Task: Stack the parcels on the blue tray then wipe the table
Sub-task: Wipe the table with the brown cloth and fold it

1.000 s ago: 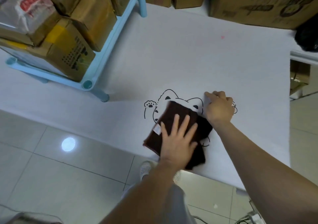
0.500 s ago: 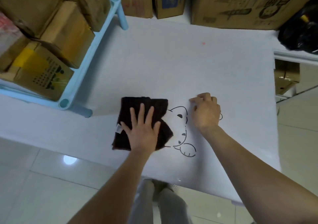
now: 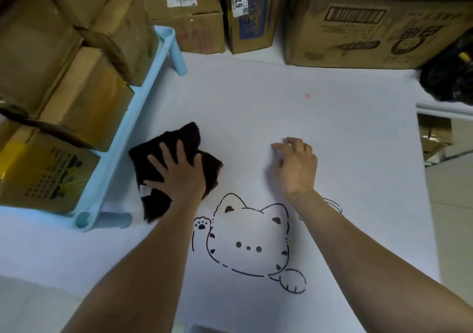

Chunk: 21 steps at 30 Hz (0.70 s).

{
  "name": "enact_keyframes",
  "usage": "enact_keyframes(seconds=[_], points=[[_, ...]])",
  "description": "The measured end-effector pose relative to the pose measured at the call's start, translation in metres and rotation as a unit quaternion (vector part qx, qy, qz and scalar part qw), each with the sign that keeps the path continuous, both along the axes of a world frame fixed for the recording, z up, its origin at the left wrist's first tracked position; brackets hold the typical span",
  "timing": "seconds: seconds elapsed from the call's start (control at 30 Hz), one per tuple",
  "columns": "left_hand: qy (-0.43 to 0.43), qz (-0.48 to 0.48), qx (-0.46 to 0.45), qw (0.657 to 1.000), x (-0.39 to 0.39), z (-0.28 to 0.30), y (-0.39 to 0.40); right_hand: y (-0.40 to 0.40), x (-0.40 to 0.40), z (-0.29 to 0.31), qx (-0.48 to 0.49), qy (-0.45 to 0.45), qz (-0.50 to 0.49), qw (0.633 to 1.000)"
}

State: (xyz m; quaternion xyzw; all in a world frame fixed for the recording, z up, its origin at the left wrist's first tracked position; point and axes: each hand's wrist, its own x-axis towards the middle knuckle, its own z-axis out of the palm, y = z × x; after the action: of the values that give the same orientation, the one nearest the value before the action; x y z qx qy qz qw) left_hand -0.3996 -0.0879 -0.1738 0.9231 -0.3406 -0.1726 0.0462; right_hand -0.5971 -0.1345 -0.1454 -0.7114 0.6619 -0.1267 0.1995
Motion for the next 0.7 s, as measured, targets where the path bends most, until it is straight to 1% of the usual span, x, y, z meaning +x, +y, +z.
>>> enact_keyframes(seconds=[0.03, 0.07, 0.1, 0.13, 0.17, 0.2, 0.23, 0.27, 0.3, 0.37, 0.4, 0.43, 0.47, 0.5, 0.53, 0.57, 0.6, 0.63, 0.67, 0.7], points=[[-0.001, 0.035, 0.004, 0.999, -0.010, 0.000, -0.006, -0.003, 0.001, 0.002, -0.007, -0.003, -0.008, 1.000], [-0.008, 0.027, 0.009, 1.000, -0.027, 0.001, -0.018, -0.014, 0.003, 0.002, -0.009, 0.001, -0.017, 1.000], [-0.013, -0.017, 0.008, 1.000, -0.050, 0.003, -0.014, -0.016, 0.003, 0.002, -0.004, 0.010, -0.017, 1.000], [-0.030, -0.096, 0.000, 0.995, -0.070, 0.003, -0.007, -0.019, 0.003, 0.001, 0.003, 0.024, -0.010, 1.000], [-0.041, -0.187, 0.001, 0.982, -0.082, 0.002, 0.003, -0.023, 0.004, -0.001, 0.010, 0.037, -0.005, 0.999], [-0.042, -0.261, 0.019, 0.964, -0.078, -0.002, 0.002, -0.031, 0.008, -0.002, 0.011, 0.046, -0.004, 0.999], [-0.037, -0.297, 0.019, 0.954, -0.059, -0.005, -0.006, -0.037, 0.012, -0.003, 0.009, 0.046, -0.011, 0.999], [-0.041, -0.286, 0.014, 0.957, -0.034, -0.006, -0.018, -0.039, 0.015, -0.003, 0.005, 0.045, -0.019, 0.999], [-0.046, -0.235, -0.001, 0.971, -0.009, -0.006, -0.032, -0.042, 0.019, -0.005, 0.006, 0.043, -0.025, 0.999], [-0.038, -0.076, -0.019, 0.996, 0.025, -0.004, -0.067, -0.045, 0.020, -0.009, 0.004, 0.043, -0.033, 0.999], [-0.020, 0.001, -0.018, 1.000, 0.025, -0.002, -0.082, -0.046, 0.019, -0.012, -0.008, 0.040, -0.036, 0.998], [-0.008, 0.047, -0.011, 0.999, 0.012, 0.002, -0.095, -0.048, 0.016, -0.015, -0.023, 0.034, -0.042, 0.998], [-0.010, 0.035, 0.000, 0.999, -0.011, 0.006, -0.104, -0.049, 0.013, -0.018, -0.035, 0.028, -0.050, 0.998], [-0.013, -0.024, 0.001, 1.000, -0.037, 0.008, -0.108, -0.050, 0.011, -0.021, -0.040, 0.022, -0.058, 0.997], [-0.018, -0.117, -0.010, 0.993, -0.060, 0.009, -0.105, -0.051, 0.009, -0.022, -0.043, 0.020, -0.064, 0.997], [-0.022, -0.226, -0.017, 0.974, -0.075, 0.008, -0.105, -0.058, 0.006, -0.023, -0.043, 0.020, -0.076, 0.996], [-0.025, -0.313, -0.014, 0.949, -0.074, 0.006, -0.108, -0.061, 0.005, -0.022, -0.044, 0.023, -0.083, 0.995], [-0.034, -0.358, -0.025, 0.933, -0.059, 0.004, -0.120, -0.065, 0.005, -0.022, -0.049, 0.029, -0.086, 0.995], [-0.044, -0.357, -0.033, 0.932, -0.040, 0.002, -0.139, -0.070, 0.003, -0.023, -0.056, 0.035, -0.087, 0.994], [-0.052, -0.316, -0.041, 0.947, -0.021, 0.002, -0.156, -0.074, 0.002, -0.022, -0.063, 0.034, -0.088, 0.994]])
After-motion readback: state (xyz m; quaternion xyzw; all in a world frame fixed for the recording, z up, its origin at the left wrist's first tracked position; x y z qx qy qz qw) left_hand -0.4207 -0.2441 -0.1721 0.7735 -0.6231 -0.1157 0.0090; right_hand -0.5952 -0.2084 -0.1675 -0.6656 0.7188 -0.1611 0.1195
